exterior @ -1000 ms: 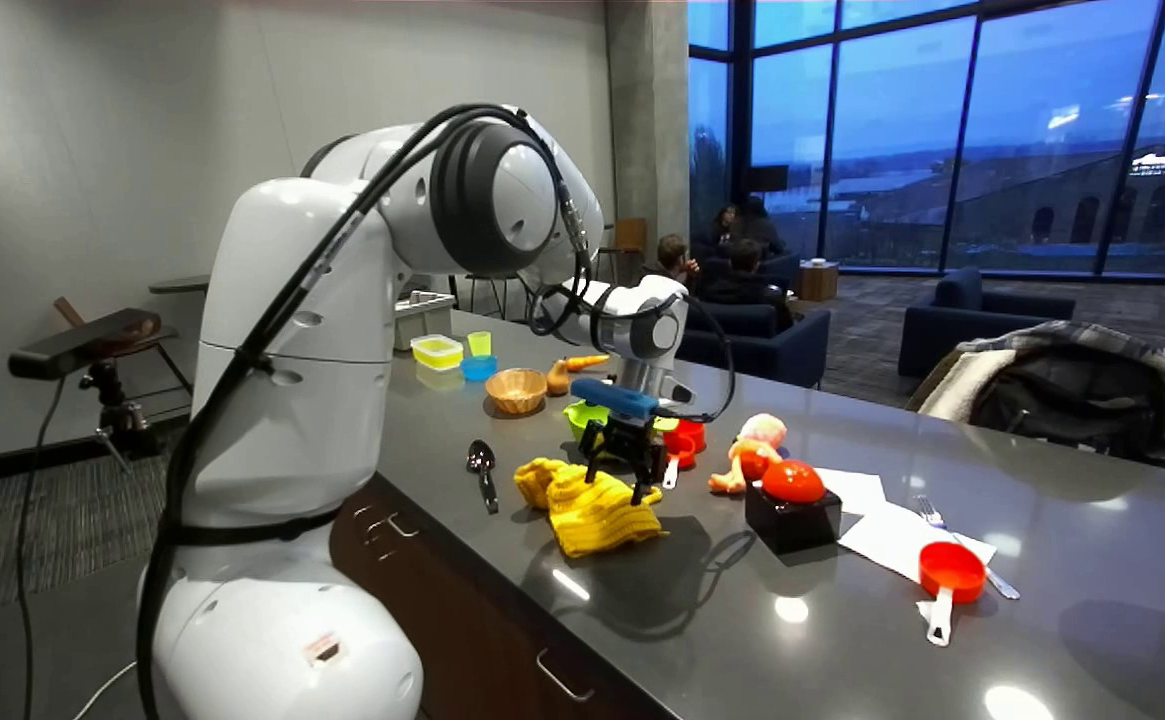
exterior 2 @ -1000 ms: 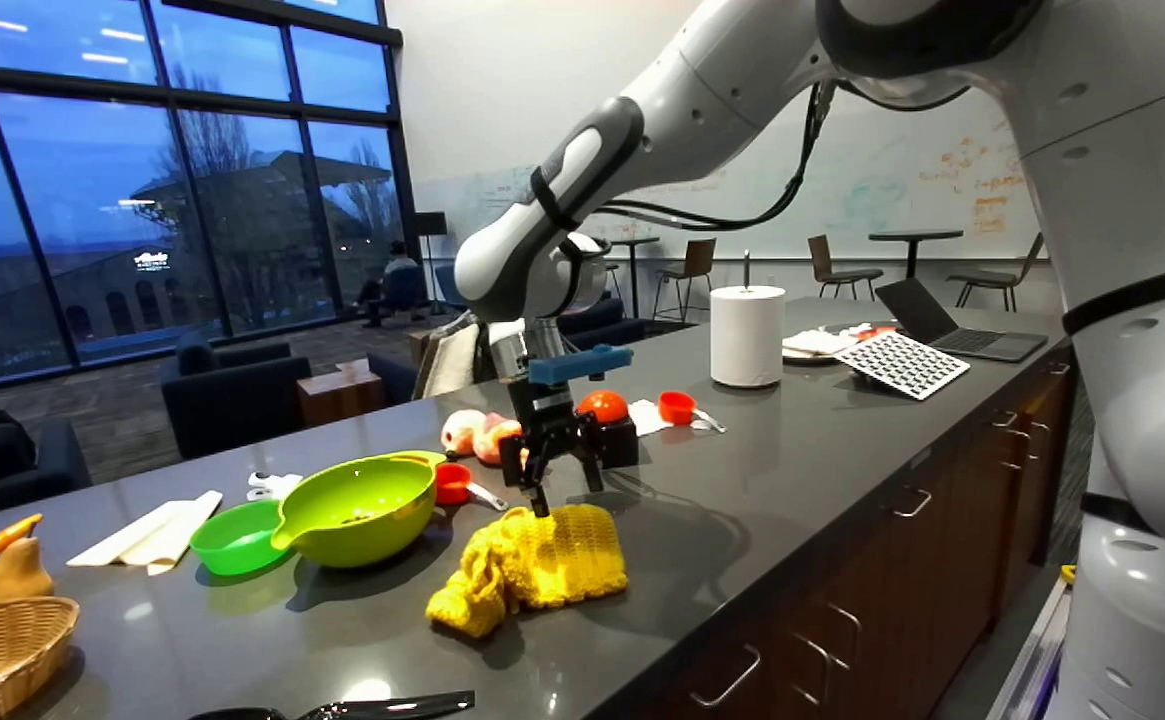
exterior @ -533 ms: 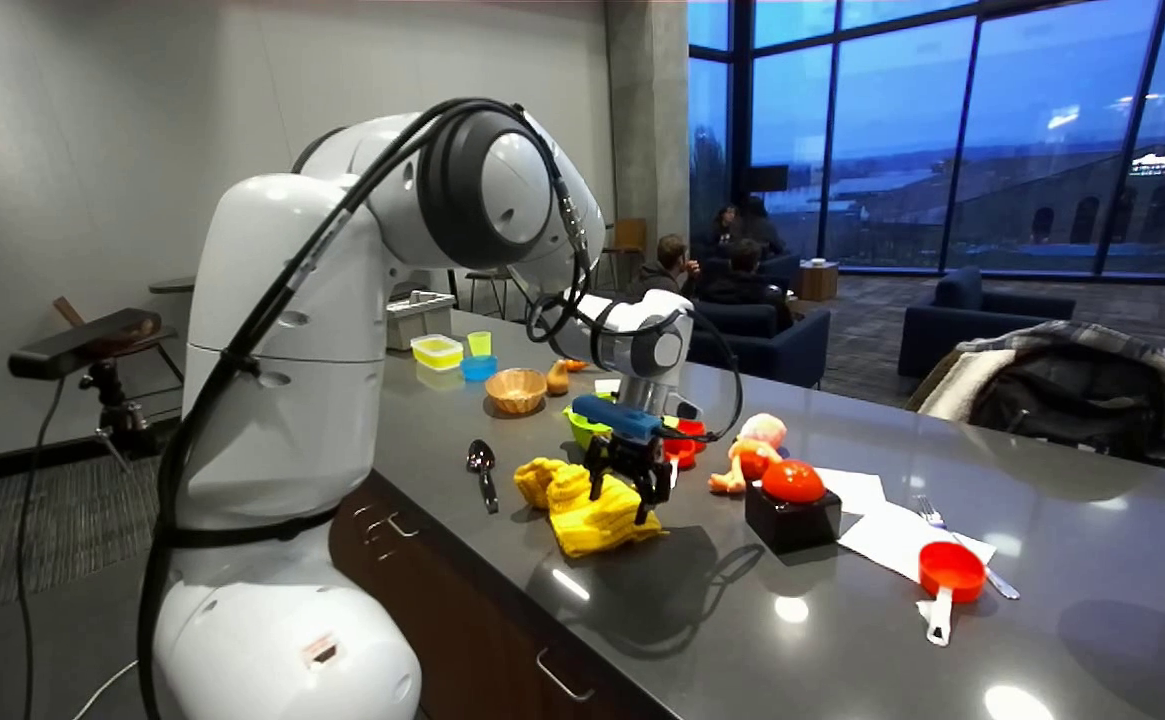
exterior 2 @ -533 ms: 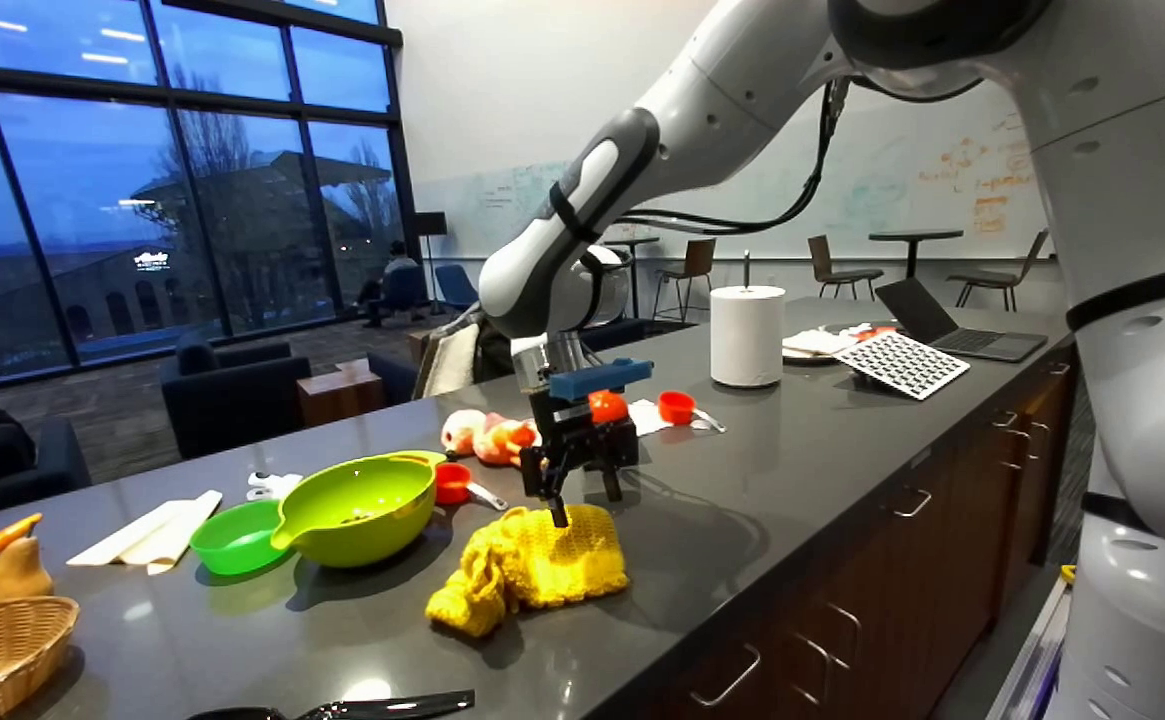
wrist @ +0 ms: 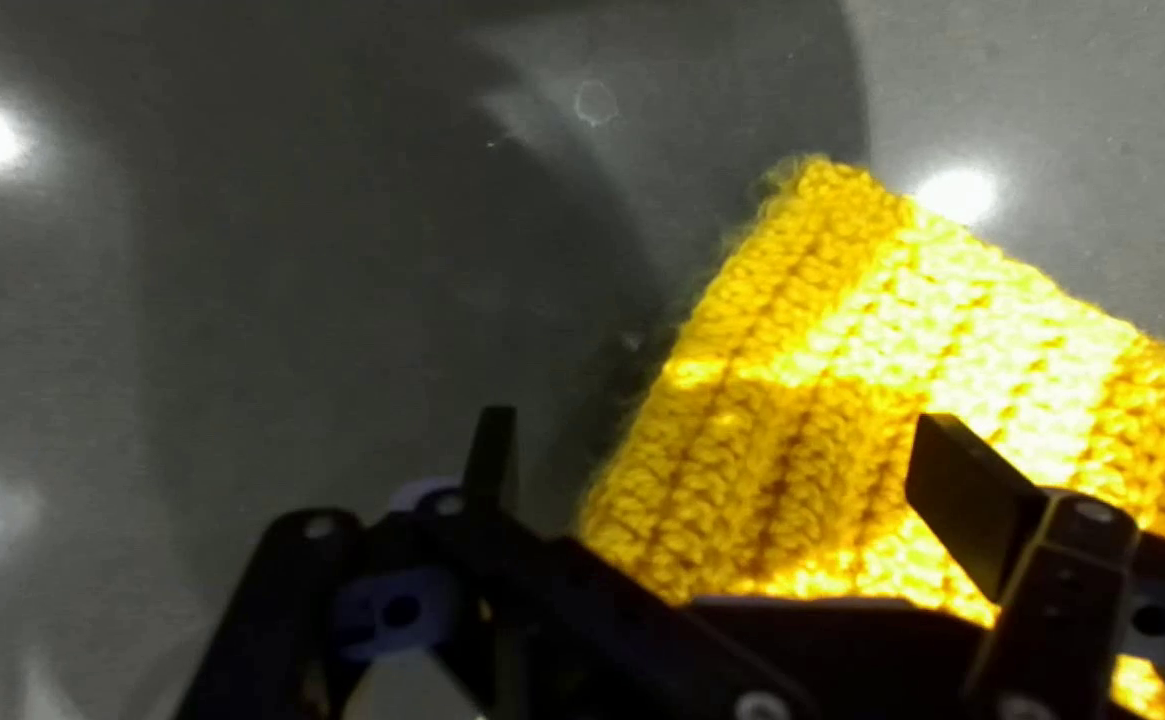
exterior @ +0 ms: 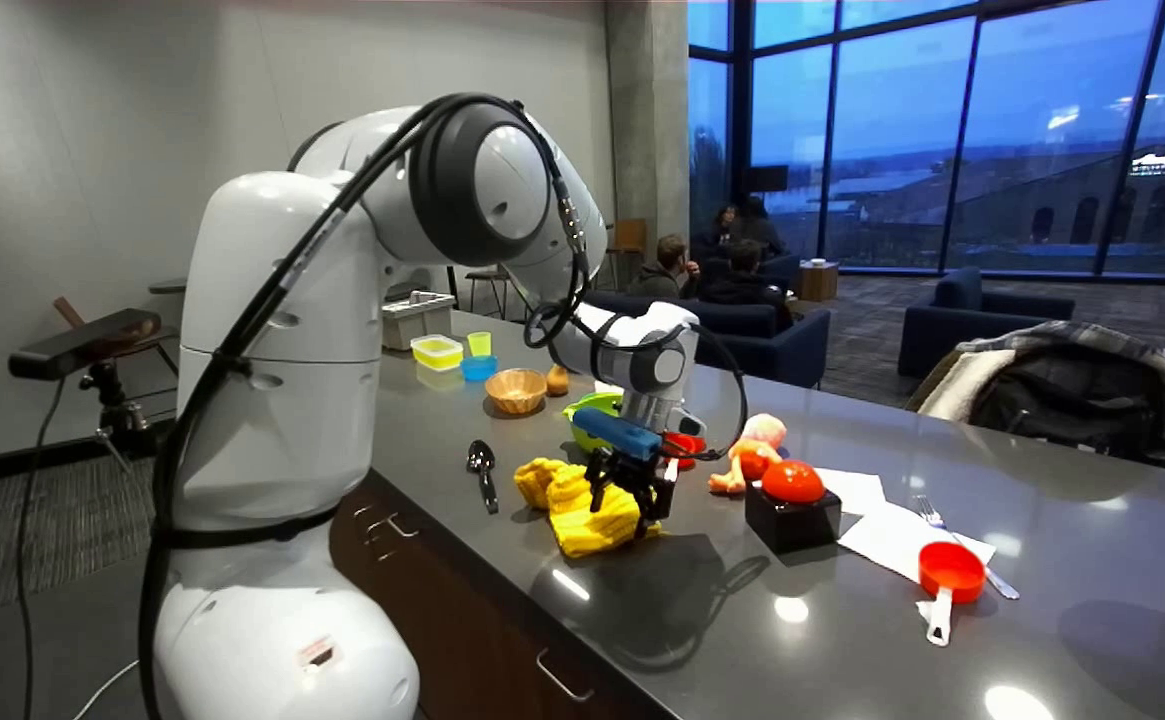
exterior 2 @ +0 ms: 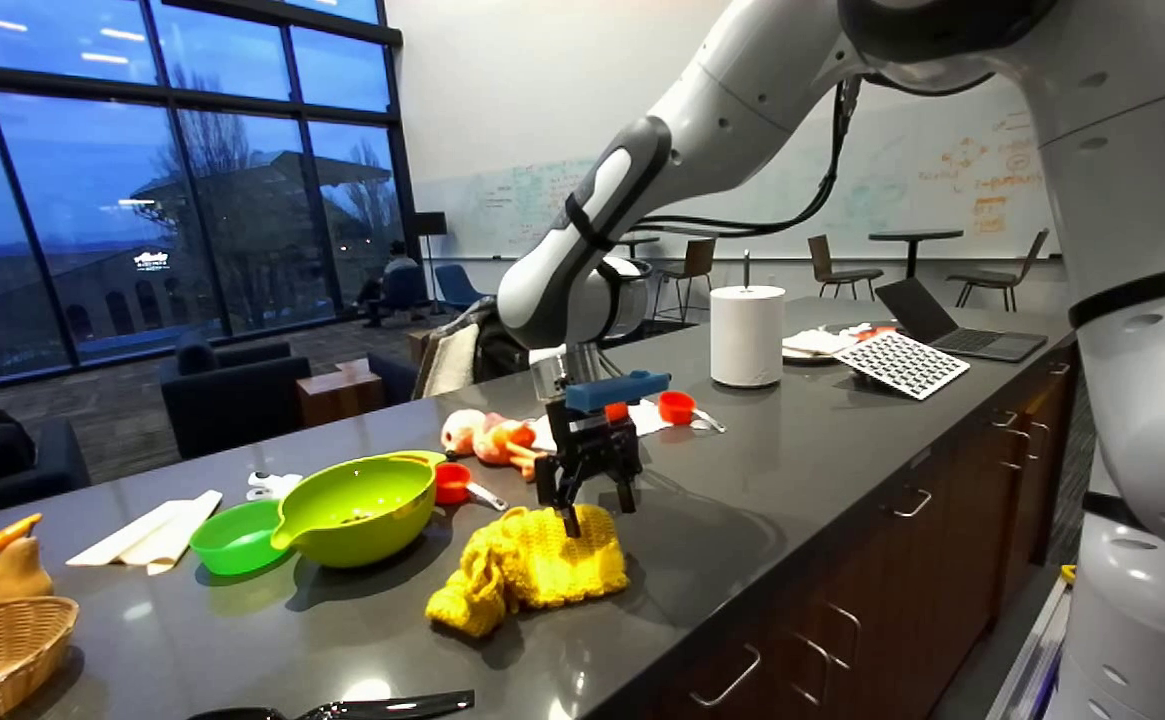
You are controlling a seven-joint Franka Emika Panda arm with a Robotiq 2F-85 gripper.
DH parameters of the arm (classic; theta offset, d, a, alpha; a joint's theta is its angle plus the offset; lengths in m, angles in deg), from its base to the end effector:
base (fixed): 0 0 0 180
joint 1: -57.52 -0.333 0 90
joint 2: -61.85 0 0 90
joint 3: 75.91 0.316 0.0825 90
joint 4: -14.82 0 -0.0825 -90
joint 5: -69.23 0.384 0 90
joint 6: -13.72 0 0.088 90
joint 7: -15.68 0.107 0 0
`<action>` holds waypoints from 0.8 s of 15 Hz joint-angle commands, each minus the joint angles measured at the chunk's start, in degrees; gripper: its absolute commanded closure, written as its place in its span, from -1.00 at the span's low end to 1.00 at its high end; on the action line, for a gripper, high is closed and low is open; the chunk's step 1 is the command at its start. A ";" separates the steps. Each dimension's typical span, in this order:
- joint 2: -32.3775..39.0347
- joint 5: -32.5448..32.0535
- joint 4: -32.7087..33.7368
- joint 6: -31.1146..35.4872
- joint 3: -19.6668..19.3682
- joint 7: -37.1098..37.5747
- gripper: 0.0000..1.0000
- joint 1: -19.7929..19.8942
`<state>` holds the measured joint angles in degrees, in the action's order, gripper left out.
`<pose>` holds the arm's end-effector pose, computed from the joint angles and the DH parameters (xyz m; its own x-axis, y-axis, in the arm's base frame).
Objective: Unfold the yellow cloth and then fold it again
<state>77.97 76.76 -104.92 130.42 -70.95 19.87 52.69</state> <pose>0.5330 0.0992 0.2667 0.9402 0.0342 -0.3388 0.0035 -0.9959 -0.0906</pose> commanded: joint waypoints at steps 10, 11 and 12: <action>-0.58 4.19 -3.14 3.09 0.27 -4.65 -1.00 1.07; -0.49 4.41 -3.21 3.13 0.26 -4.87 -1.00 1.14; -0.38 4.57 -3.27 3.18 0.25 -5.18 -1.00 1.20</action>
<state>78.21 79.67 -106.90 132.60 -70.95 16.59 53.15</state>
